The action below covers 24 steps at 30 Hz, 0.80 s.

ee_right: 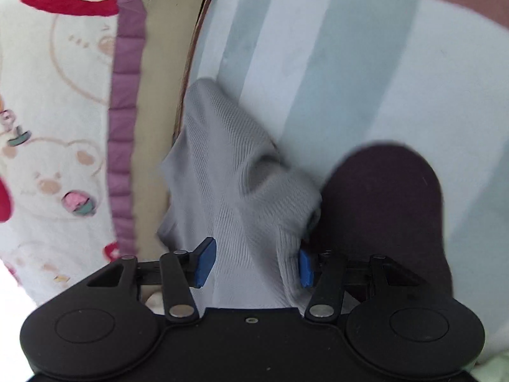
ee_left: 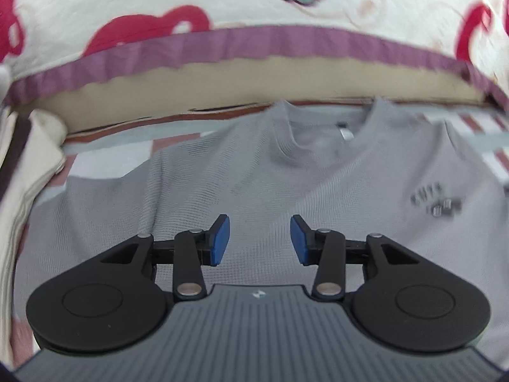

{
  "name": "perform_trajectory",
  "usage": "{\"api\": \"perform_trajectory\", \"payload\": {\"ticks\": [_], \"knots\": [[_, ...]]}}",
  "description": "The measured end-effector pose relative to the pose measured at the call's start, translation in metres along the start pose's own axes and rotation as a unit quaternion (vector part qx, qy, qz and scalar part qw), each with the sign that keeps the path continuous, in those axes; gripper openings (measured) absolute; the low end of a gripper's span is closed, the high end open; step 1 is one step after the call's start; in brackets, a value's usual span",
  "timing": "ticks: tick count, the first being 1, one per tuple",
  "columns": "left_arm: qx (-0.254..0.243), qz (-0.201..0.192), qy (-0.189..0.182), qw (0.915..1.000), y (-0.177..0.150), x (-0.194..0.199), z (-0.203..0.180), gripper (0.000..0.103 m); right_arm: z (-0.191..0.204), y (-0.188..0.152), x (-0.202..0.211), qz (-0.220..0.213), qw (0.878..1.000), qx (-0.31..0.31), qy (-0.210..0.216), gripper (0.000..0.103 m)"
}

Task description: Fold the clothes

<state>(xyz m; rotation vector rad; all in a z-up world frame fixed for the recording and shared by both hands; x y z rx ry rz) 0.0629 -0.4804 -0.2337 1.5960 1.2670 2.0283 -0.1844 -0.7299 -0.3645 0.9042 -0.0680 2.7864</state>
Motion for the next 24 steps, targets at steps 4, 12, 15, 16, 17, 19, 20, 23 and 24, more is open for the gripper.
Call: {"api": "perform_trajectory", "payload": {"ticks": [4, 12, 15, 16, 17, 19, 20, 23, 24], "knots": [[0.037, 0.007, -0.024, 0.9990, -0.011, -0.005, 0.011, 0.041, 0.021, 0.004, -0.002, -0.025, 0.995, 0.081, -0.044, 0.063], [0.051, 0.012, -0.030, 0.9982, -0.016, -0.006, 0.017, 0.041, 0.053, -0.002, 0.023, -0.105, 0.987, 0.120, 0.020, 0.022], [0.060, 0.019, -0.027, 0.9977, -0.018, -0.008, 0.021, 0.041, 0.104, -0.033, 0.026, -0.120, 0.942, 0.312, -0.020, 0.016], [0.062, 0.019, -0.025, 0.9976, -0.019, -0.009, 0.023, 0.041, 0.123, -0.055, 0.027, -0.110, 0.917, 0.381, -0.027, 0.013], [0.064, 0.019, -0.026, 0.9974, -0.018, -0.009, 0.024, 0.041, 0.133, -0.084, 0.021, -0.077, 0.897, 0.434, -0.025, 0.013], [0.069, 0.019, -0.027, 0.9971, -0.018, -0.010, 0.026, 0.041, 0.140, -0.151, 0.003, 0.017, 0.858, 0.513, -0.012, 0.013], [0.070, 0.019, -0.028, 0.9970, -0.019, -0.009, 0.026, 0.041, 0.142, -0.184, -0.004, 0.064, 0.833, 0.550, -0.005, 0.013], [0.074, 0.020, -0.029, 0.9966, -0.020, -0.008, 0.027, 0.041, 0.119, -0.230, -0.016, 0.133, 0.797, 0.588, -0.027, 0.014], [0.075, 0.020, -0.030, 0.9965, -0.020, -0.008, 0.027, 0.041, 0.110, -0.242, -0.020, 0.153, 0.787, 0.597, -0.036, 0.018]]}}
Point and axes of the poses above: each gripper's, at about its wrist camera, not at the fingertips, and x roughly against the way its jaws point, z to its left, y to its top, the point moved 10 cm from there along -x, roughly the way its jaws point, and after that the axes turned 6 degrees about -z, right-handed, at the moved point
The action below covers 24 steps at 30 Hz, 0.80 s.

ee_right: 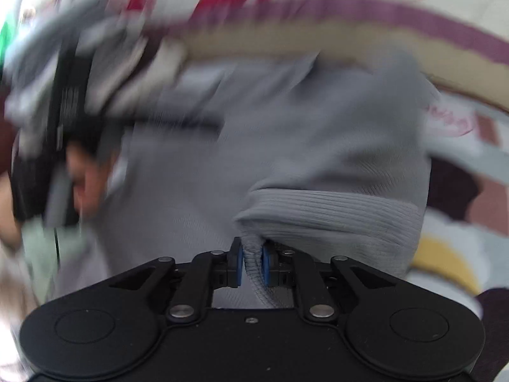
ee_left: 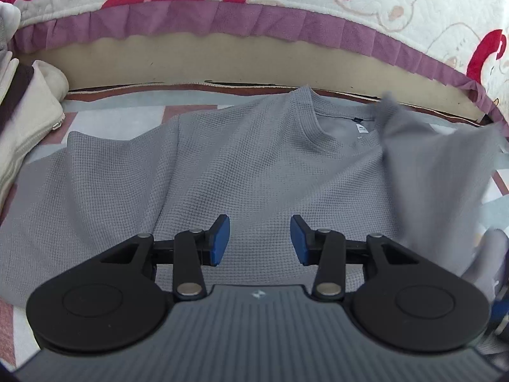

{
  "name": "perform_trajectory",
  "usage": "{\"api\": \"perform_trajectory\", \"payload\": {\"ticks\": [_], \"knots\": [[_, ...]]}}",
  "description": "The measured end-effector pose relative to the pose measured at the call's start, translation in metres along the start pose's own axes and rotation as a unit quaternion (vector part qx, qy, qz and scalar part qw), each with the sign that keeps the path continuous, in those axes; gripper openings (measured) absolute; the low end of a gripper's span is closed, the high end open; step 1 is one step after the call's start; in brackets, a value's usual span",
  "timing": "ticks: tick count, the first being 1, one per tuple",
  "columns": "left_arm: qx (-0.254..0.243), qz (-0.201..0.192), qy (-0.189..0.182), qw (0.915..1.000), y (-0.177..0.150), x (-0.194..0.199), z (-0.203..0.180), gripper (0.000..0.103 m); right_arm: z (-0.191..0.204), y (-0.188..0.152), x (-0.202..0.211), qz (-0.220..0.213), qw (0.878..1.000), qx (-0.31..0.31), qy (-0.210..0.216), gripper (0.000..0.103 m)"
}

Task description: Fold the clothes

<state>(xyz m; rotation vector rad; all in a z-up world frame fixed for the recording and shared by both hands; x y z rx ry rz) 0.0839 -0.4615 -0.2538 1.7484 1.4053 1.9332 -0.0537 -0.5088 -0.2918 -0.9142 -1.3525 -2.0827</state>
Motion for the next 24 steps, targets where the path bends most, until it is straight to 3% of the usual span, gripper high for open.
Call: {"api": "perform_trajectory", "payload": {"ticks": [3, 8, 10, 12, 15, 16, 17, 18, 19, 20, 22, 24], "knots": [[0.003, 0.002, -0.001, 1.0000, -0.001, 0.000, 0.000, 0.041, -0.015, -0.006, 0.003, 0.006, 0.998, -0.055, -0.012, 0.043], [0.020, 0.009, -0.008, 0.9997, -0.003, -0.002, 0.000, 0.041, -0.038, 0.004, 0.025, -0.029, 0.989, -0.145, -0.011, 0.057], [0.027, 0.013, -0.011, 0.9995, -0.005, -0.004, 0.000, 0.041, -0.043, 0.007, 0.023, -0.039, 0.980, -0.196, 0.009, 0.073], [0.027, 0.017, -0.009, 0.9995, -0.009, -0.005, 0.000, 0.041, -0.053, 0.005, 0.012, -0.043, 0.953, -0.295, 0.046, 0.083], [0.023, 0.024, -0.004, 0.9994, -0.014, -0.005, -0.001, 0.041, -0.066, 0.005, -0.010, -0.053, 0.898, -0.431, 0.070, 0.086], [0.023, 0.026, -0.003, 0.9994, -0.016, -0.005, 0.000, 0.041, -0.067, 0.010, -0.012, -0.065, 0.897, -0.433, 0.058, 0.085], [0.022, 0.027, -0.001, 0.9994, -0.018, -0.005, 0.000, 0.041, -0.065, 0.018, -0.011, -0.079, 0.907, -0.412, 0.037, 0.081], [0.022, 0.027, 0.001, 0.9994, -0.020, -0.004, 0.001, 0.041, -0.063, 0.026, -0.010, -0.093, 0.916, -0.390, 0.015, 0.055], [0.021, 0.026, 0.004, 0.9994, -0.021, -0.004, 0.001, 0.041, -0.059, 0.036, -0.006, -0.106, 0.932, -0.348, -0.003, 0.015], [0.022, 0.022, 0.008, 0.9995, -0.021, -0.002, 0.003, 0.041, -0.053, 0.047, 0.001, -0.117, 0.950, -0.289, -0.019, 0.008], [0.022, 0.007, 0.013, 0.9997, -0.019, 0.003, 0.006, 0.041, -0.050, 0.068, 0.030, -0.159, 0.967, -0.184, -0.081, 0.007], [0.017, -0.013, 0.017, 0.9996, -0.013, 0.009, 0.009, 0.041, -0.078, 0.075, 0.068, -0.195, 0.956, -0.131, -0.177, 0.007]]}}
Point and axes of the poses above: each gripper's, at about its wrist camera, not at the fingertips, and x roughly against the way its jaws point, z to its left, y to its top, the point moved 10 cm from there along -x, roughly the way its jaws point, and after that the axes turned 6 degrees about -z, right-handed, at the moved point
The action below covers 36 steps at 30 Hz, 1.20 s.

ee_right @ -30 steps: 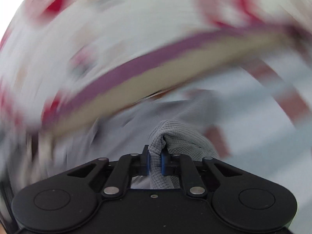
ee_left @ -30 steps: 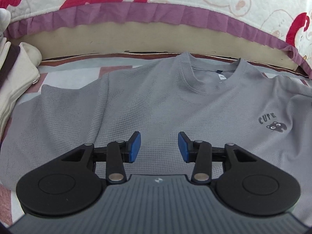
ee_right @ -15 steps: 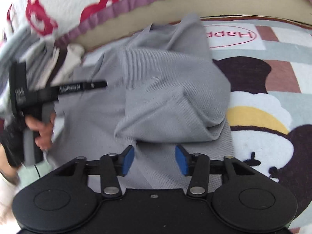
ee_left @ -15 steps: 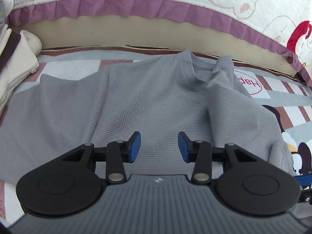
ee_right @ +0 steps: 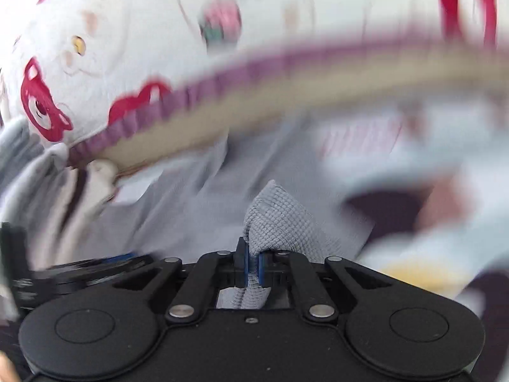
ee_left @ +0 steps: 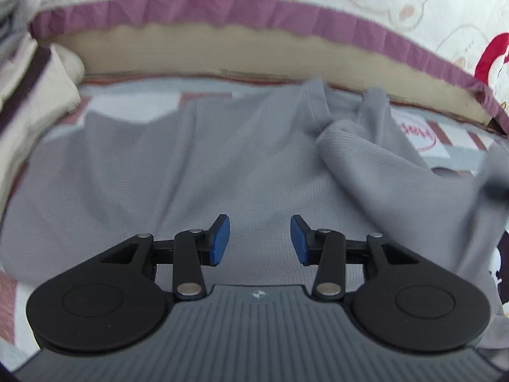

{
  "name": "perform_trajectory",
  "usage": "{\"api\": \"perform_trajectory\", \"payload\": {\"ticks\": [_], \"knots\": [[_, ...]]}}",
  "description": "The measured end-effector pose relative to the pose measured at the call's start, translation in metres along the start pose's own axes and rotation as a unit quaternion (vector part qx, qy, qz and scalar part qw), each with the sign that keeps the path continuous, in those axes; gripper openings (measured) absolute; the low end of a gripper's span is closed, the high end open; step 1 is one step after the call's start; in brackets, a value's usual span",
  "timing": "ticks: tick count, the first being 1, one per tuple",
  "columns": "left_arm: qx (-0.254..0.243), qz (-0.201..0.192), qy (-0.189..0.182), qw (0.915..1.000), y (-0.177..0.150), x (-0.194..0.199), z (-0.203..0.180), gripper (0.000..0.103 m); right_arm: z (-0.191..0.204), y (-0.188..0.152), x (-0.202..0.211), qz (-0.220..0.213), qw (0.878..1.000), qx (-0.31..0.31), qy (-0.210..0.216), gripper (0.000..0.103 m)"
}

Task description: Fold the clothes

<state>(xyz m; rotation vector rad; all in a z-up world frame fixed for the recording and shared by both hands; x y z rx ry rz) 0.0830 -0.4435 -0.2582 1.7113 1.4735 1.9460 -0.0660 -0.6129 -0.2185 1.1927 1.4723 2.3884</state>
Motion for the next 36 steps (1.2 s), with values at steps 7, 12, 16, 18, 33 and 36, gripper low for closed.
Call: {"api": "perform_trajectory", "payload": {"ticks": [7, 12, 16, 18, 33, 36], "knots": [[-0.016, 0.003, 0.014, 0.9998, 0.001, -0.001, 0.000, 0.043, -0.175, 0.029, 0.036, -0.061, 0.959, 0.090, -0.262, 0.006], [-0.025, 0.028, 0.023, 0.9990, -0.014, -0.007, -0.002, 0.043, -0.257, -0.028, 0.010, 0.020, 0.960, 0.008, -0.278, 0.008], [-0.036, 0.036, 0.034, 0.9981, -0.019, -0.008, 0.000, 0.044, -0.269, -0.043, 0.010, 0.047, 0.951, 0.005, -0.306, 0.015], [-0.039, 0.039, 0.037, 0.9978, -0.021, -0.009, 0.002, 0.044, -0.268, -0.040, 0.008, 0.054, 0.948, 0.014, -0.315, 0.016], [-0.045, -0.075, -0.028, 0.9958, 0.078, -0.036, 0.016, 0.061, -0.170, 0.070, -0.044, 0.063, 0.990, 0.089, -0.087, 0.058], [-0.117, -0.074, -0.022, 0.9901, 0.092, -0.072, 0.019, 0.061, -0.145, 0.067, -0.097, 0.078, 0.983, 0.163, -0.041, 0.056]]}}
Point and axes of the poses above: each gripper's, at about its wrist camera, not at the fingertips, and x roughly against the way its jaws point, z to its left, y to its top, the point moved 10 cm from there along -x, roughly the way its jaws point, and after that the axes turned 6 degrees about -z, right-handed, at the moved point
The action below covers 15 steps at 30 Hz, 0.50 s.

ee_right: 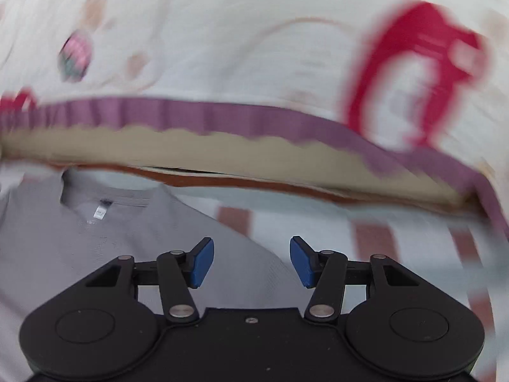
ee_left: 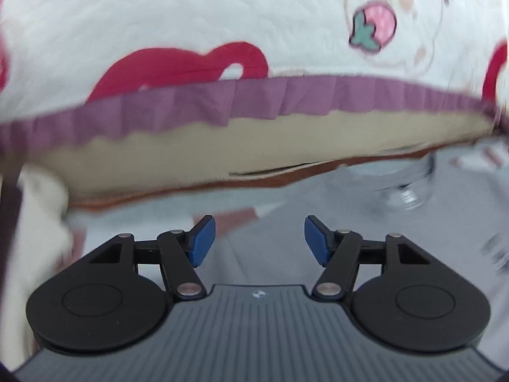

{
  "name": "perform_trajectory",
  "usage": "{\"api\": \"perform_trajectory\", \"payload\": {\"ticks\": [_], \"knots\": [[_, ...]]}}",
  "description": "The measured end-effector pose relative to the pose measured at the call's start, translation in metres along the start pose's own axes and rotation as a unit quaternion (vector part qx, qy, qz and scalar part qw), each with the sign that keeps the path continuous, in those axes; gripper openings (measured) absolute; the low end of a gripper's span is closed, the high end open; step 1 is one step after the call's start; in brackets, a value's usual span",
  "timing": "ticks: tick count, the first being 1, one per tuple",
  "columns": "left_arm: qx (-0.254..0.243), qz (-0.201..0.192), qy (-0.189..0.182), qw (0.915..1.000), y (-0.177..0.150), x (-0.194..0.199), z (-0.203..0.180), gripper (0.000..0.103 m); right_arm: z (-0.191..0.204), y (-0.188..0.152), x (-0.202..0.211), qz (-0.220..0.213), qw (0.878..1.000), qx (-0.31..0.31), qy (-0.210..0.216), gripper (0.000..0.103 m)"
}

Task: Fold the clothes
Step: 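Release the hem with the right gripper while the left gripper grasps near the collar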

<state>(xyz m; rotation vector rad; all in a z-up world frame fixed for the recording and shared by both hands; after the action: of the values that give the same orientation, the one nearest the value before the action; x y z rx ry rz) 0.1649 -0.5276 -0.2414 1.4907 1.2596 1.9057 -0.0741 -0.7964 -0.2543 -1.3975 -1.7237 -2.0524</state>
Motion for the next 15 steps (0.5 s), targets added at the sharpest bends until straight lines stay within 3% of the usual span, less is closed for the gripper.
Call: {"api": "perform_trajectory", "payload": {"ticks": [2, 6, 9, 10, 12, 13, 15], "knots": [[-0.006, 0.022, -0.029, 0.9993, -0.001, -0.020, 0.002, 0.058, 0.007, -0.003, -0.025, 0.022, 1.000, 0.021, 0.010, 0.056], [-0.030, 0.048, -0.078, 0.9953, -0.006, -0.040, -0.008, 0.058, -0.004, -0.013, -0.052, 0.036, 0.999, 0.000, -0.004, 0.056], [-0.030, 0.055, -0.087, 0.9943, -0.009, -0.042, -0.010, 0.058, -0.016, -0.025, -0.064, 0.048, 0.998, -0.030, -0.005, 0.059], [-0.025, 0.058, -0.092, 0.9937, -0.012, -0.042, -0.011, 0.059, -0.019, -0.032, -0.068, 0.068, 0.996, -0.050, 0.005, 0.063], [-0.016, 0.073, -0.116, 0.9904, -0.017, -0.043, -0.016, 0.060, -0.025, -0.038, -0.070, 0.066, 0.992, -0.104, 0.018, 0.070], [-0.012, 0.081, -0.128, 0.9884, -0.020, -0.043, -0.019, 0.066, -0.025, -0.039, -0.069, 0.061, 0.991, -0.116, 0.020, 0.071], [-0.004, 0.095, -0.150, 0.9841, -0.025, -0.044, -0.025, 0.069, -0.021, -0.039, -0.068, 0.055, 0.992, -0.112, 0.015, 0.071]]}}
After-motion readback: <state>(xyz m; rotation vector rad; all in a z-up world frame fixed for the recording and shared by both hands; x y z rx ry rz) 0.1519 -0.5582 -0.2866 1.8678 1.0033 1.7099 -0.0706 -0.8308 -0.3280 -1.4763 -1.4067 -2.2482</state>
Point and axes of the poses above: each gripper's, at about its wrist camera, not at the fingertips, and x roughly against the way its jaws point, z to its left, y to its top, the point moved 10 cm from there along -x, roughly the way its jaws point, and after that the axes turned 6 degrees about -z, right-handed, at the moved point
